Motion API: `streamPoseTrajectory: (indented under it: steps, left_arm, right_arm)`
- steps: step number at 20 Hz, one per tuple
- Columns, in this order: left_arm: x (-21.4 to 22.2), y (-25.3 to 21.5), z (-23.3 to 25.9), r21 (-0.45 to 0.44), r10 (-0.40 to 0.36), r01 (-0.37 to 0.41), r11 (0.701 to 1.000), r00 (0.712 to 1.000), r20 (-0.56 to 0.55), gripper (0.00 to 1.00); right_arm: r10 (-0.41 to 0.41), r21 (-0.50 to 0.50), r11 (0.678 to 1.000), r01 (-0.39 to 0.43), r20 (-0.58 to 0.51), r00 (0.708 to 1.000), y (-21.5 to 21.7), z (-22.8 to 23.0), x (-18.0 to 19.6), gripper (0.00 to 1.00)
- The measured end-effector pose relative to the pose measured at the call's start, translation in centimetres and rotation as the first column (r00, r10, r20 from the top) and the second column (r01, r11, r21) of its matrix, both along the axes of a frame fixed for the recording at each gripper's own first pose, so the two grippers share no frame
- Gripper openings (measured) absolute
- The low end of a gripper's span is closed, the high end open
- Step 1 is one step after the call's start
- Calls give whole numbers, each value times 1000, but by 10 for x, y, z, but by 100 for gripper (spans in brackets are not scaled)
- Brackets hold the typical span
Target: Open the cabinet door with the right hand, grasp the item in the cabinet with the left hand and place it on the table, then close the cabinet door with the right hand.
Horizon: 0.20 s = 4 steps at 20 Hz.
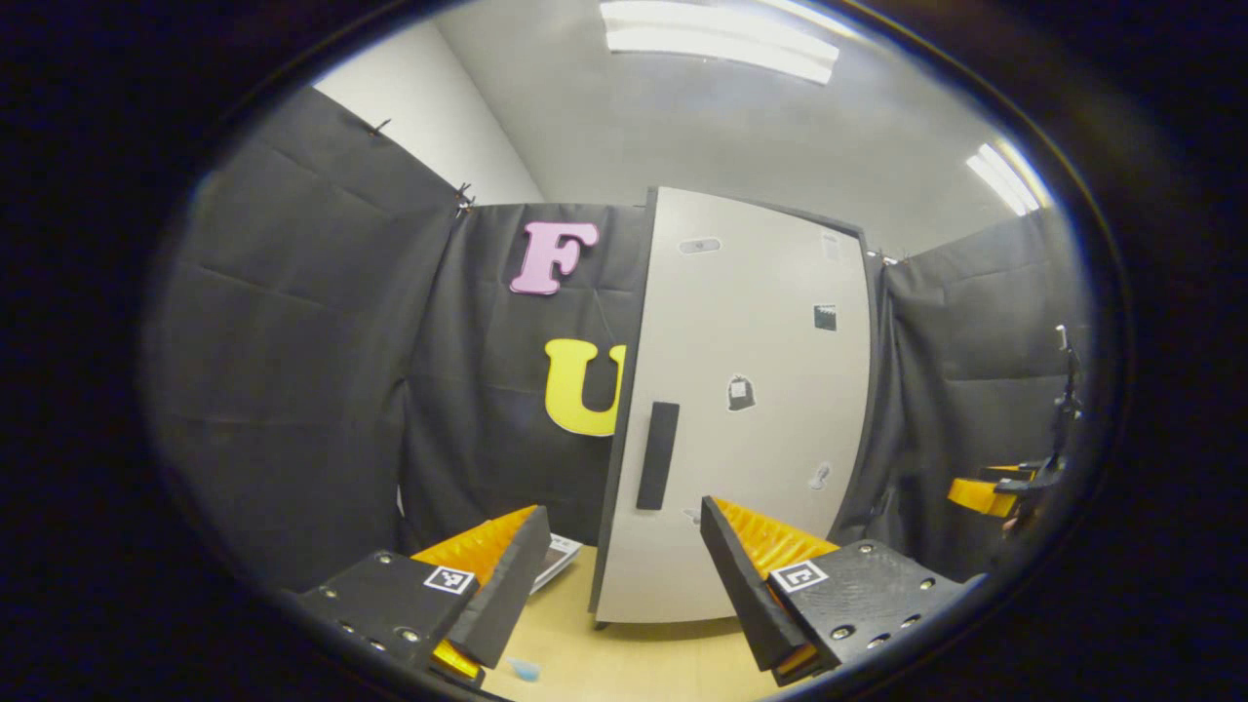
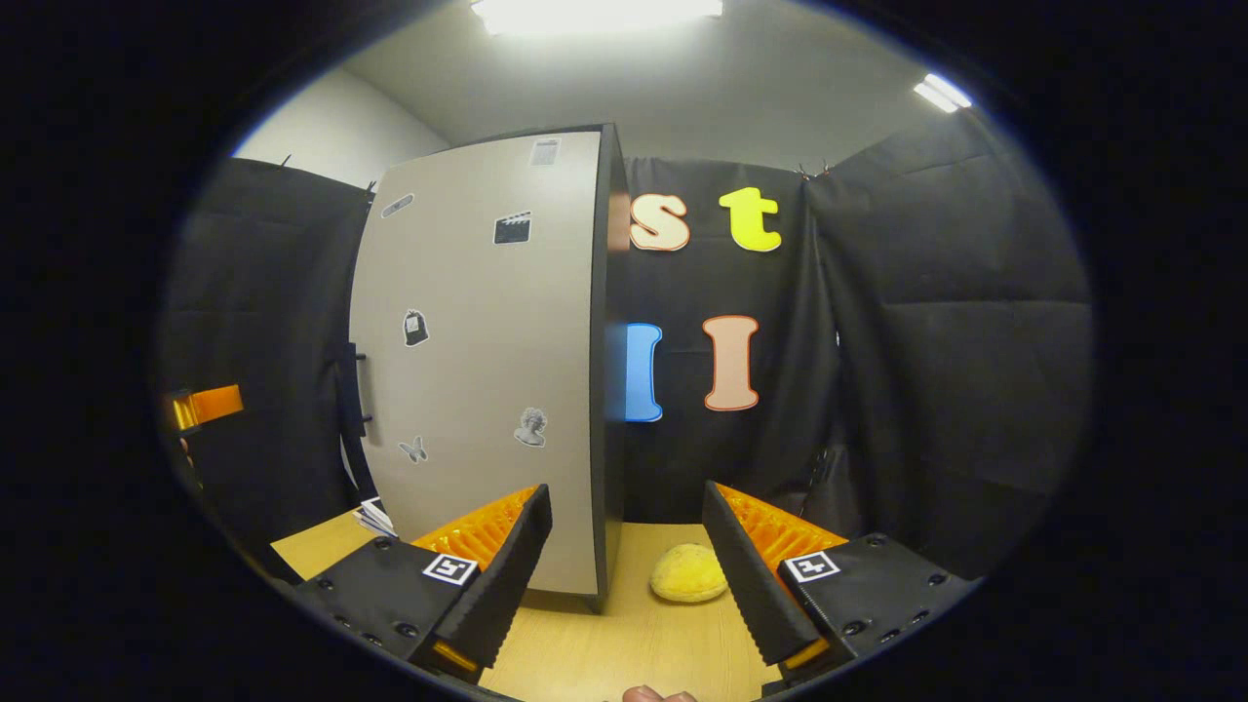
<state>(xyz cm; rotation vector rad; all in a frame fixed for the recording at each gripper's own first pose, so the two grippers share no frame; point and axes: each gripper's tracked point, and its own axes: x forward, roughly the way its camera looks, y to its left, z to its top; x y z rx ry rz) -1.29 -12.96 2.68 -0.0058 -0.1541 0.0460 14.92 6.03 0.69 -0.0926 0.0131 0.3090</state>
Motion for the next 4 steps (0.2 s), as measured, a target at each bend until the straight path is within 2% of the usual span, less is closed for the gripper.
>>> streamPoseTrajectory:
  steps: [3,4]
  left_arm:
    - [4,15,-8,-36,-16,15,999,1000,-22,93]
    - [7,22,-9,-51,-15,14,999,1000,-18,93]
  right_arm:
    - [-63,-91,994,64,16,998,-14,-15,-8,99]
    - [-81,-111,990,84,31,996,-16,-18,-10,96]
